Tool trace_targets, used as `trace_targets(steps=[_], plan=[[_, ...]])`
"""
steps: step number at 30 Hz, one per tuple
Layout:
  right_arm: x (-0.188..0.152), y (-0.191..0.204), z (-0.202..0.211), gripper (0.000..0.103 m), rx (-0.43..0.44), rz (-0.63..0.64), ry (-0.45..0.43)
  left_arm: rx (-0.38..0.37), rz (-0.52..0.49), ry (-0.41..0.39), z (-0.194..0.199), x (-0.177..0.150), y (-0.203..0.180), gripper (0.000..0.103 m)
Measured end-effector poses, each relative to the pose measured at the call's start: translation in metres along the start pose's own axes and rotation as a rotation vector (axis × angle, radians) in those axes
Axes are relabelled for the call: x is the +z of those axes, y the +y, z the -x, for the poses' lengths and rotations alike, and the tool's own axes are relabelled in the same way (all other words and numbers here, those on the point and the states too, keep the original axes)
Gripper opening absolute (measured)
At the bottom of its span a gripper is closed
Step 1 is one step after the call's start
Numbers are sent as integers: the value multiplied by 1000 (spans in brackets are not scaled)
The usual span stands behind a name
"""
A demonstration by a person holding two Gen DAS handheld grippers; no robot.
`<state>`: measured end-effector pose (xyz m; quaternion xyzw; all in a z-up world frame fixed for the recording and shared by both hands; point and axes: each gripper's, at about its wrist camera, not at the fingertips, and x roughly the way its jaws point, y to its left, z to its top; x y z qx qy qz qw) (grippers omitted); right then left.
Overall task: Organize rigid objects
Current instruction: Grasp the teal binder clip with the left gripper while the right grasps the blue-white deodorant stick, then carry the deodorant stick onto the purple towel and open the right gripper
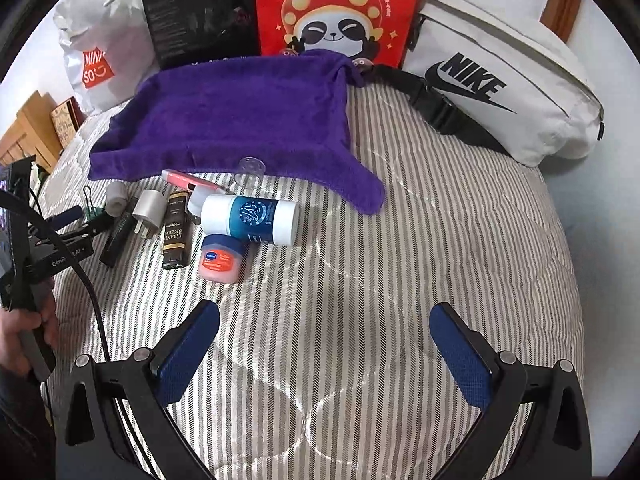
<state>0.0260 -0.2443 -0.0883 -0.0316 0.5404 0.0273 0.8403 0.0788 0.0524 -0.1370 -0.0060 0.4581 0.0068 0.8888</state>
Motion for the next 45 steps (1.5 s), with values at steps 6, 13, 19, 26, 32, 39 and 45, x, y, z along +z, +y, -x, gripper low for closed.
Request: trace_targets(steps=[6, 13, 19, 26, 32, 39, 45], plan=[[5, 7, -12, 103, 19, 10, -1, 19, 29, -29, 6, -2, -1, 39], [18, 14, -30, 103, 63, -48, -13, 15, 31, -54, 8, -7, 0, 39], [36, 34, -49, 103, 103, -64, -21, 17, 29, -54, 8, -7, -1, 40], [44, 45, -75, 101, 80, -92, -14, 16, 30, -54, 8, -7, 0, 40], [43, 45, -82, 78, 86, -64, -27, 15, 31, -55, 8, -7, 0, 40], [49, 33, -79, 77, 76, -101, -11, 15, 31, -54, 8, -7, 0, 39], [49, 37, -83, 76, 75, -88, -40, 15, 32, -54, 8, -7, 1, 39]])
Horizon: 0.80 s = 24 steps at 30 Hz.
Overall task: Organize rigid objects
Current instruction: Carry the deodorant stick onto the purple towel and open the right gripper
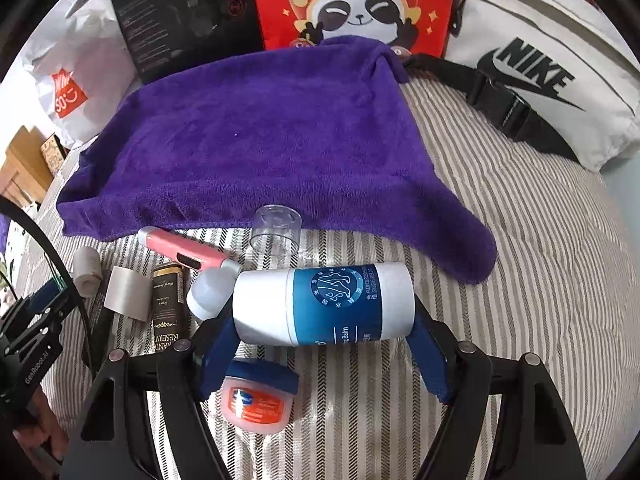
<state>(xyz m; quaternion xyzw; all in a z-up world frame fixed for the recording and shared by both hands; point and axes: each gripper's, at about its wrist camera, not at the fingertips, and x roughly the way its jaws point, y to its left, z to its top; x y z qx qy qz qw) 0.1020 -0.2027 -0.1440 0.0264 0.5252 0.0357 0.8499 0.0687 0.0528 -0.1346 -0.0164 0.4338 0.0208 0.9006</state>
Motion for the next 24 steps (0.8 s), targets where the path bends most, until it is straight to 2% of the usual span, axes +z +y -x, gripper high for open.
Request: trace_targets(steps=[13, 18, 24], plan=[[4, -36, 31, 76, 56, -52, -40, 13, 4, 23, 3, 0, -2, 39], [8, -42, 42, 76, 70, -40, -62, -58, 79, 45, 9, -1, 10, 39], [11, -41, 49, 76, 97, -14, -79, -87, 123, 37, 22, 6, 21, 39]])
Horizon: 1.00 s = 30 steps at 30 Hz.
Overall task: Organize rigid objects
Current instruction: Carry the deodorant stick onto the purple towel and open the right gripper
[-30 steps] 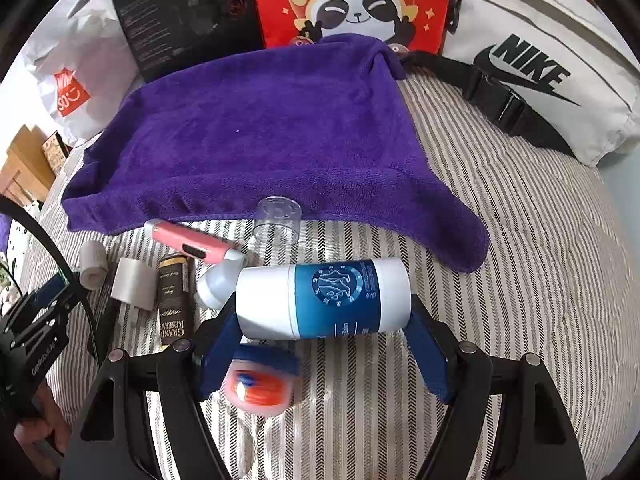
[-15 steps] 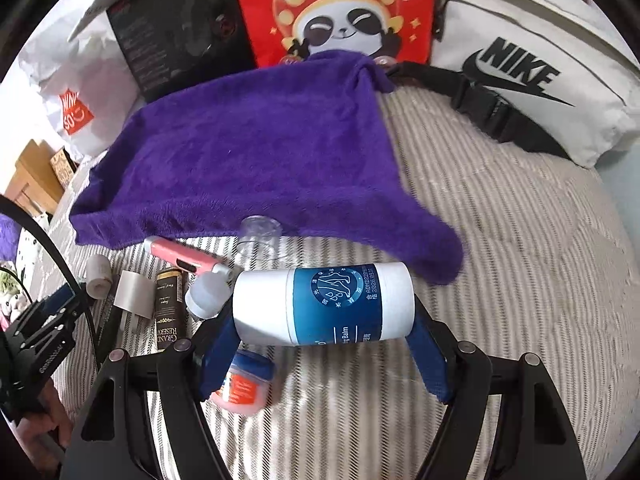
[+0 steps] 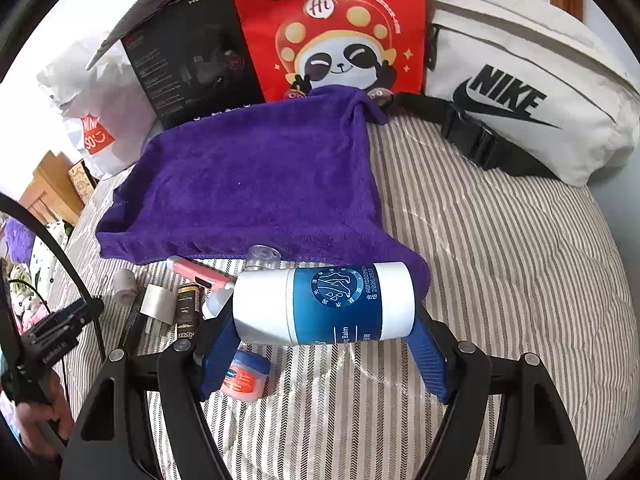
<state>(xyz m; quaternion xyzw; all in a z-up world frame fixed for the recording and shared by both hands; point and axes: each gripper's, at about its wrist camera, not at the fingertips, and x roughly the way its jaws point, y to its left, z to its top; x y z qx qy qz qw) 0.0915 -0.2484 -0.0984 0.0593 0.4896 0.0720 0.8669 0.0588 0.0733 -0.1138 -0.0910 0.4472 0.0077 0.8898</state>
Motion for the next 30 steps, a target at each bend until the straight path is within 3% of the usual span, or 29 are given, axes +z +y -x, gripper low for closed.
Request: trace_targets(steps=[15, 30], plan=[[29, 4, 5, 76, 5, 61, -46, -49, -38, -50, 13, 48, -8, 39], [84, 14, -44, 76, -18, 125, -59, -36, -54, -73, -1, 96, -6, 39]])
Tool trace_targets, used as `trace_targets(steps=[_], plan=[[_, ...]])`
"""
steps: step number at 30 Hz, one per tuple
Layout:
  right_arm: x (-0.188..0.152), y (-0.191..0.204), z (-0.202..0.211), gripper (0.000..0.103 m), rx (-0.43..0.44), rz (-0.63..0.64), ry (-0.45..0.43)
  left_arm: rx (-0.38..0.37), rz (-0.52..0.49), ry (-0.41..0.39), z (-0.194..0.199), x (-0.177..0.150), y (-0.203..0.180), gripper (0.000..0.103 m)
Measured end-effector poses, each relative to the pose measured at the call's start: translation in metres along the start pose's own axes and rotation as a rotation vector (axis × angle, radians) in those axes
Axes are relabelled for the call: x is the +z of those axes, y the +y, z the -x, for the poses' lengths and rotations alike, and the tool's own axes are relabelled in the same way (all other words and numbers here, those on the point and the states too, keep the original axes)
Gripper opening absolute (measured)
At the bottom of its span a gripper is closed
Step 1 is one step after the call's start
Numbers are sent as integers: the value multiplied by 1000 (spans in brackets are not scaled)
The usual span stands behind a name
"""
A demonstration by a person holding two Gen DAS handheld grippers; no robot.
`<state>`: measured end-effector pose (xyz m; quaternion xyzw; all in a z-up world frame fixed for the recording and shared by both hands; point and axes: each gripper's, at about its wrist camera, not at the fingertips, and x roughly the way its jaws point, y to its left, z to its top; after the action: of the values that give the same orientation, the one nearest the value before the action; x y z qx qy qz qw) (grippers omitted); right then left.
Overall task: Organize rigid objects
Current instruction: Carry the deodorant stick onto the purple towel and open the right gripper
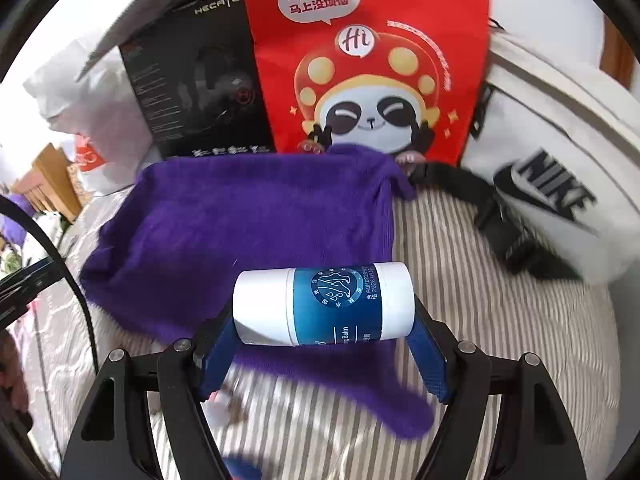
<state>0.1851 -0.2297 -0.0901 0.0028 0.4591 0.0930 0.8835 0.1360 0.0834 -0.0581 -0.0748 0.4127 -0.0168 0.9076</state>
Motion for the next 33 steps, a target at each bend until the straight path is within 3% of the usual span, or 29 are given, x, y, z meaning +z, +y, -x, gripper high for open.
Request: trace_targets(steps=[6, 16, 27, 33], plan=[[36, 5, -38, 76, -25, 33, 2, -7, 12, 11, -8, 1, 6, 39], [74, 11, -113, 76, -30, -5, 108, -8, 21, 20, -16, 3, 17, 39], [80, 10, -139, 76, -55, 17, 174, -21, 20, 22, -28, 4, 17, 39], [75, 6, -133, 79, -44, 33, 192, -38, 18, 27, -35, 7, 11, 39]])
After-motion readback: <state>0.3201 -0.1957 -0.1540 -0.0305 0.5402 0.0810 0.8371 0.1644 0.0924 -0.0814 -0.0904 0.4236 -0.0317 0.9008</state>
